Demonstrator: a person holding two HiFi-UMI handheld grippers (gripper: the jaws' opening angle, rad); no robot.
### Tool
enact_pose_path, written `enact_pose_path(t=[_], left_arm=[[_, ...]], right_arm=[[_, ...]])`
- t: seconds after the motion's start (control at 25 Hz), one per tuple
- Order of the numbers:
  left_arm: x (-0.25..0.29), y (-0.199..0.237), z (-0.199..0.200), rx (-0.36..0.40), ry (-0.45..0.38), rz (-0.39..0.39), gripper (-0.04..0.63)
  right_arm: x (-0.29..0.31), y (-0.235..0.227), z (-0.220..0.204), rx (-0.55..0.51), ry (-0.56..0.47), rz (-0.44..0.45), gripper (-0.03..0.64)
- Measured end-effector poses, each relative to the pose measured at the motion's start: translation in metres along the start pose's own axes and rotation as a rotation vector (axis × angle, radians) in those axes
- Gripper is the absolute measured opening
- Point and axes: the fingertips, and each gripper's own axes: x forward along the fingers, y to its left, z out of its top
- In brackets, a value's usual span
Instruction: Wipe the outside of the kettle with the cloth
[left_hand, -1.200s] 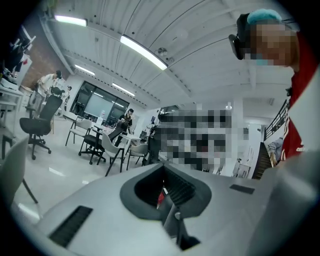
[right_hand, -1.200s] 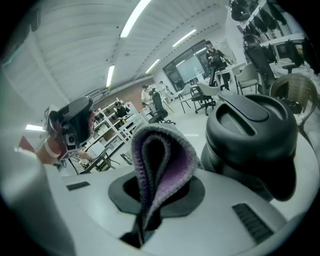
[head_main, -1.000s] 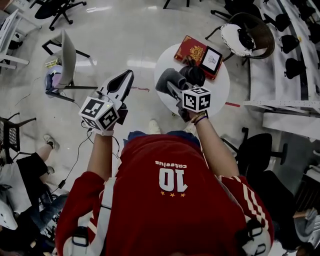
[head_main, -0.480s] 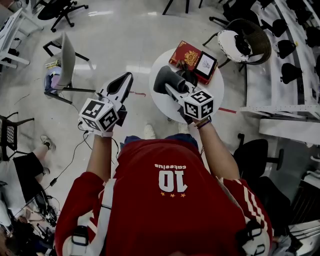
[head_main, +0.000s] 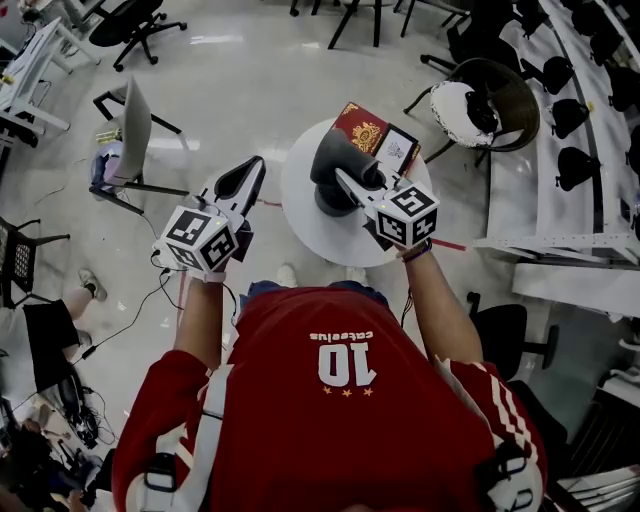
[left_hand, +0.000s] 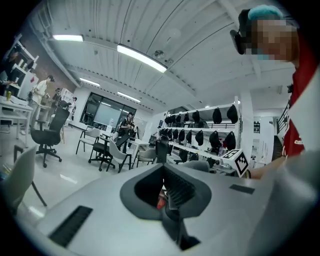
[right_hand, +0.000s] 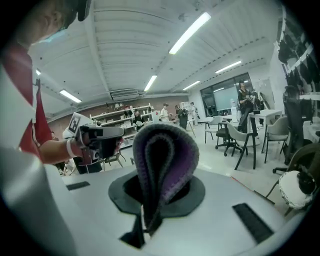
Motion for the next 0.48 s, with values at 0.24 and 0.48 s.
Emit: enact_pose_path(t=[0.24, 0.48], left_arm=[[0.022, -0.024, -0.005, 0.022, 0.01, 0.06, 0.008], [0.035, -0.039, -0.008, 0.041, 0.02, 0.105, 0.008]], right_arm=[[-0.03, -0.048, 0.007, -0.031, -0.011, -0.017, 0.044], [-0.047, -0.085, 0.007, -0.039, -0.03, -0.028, 0.044]])
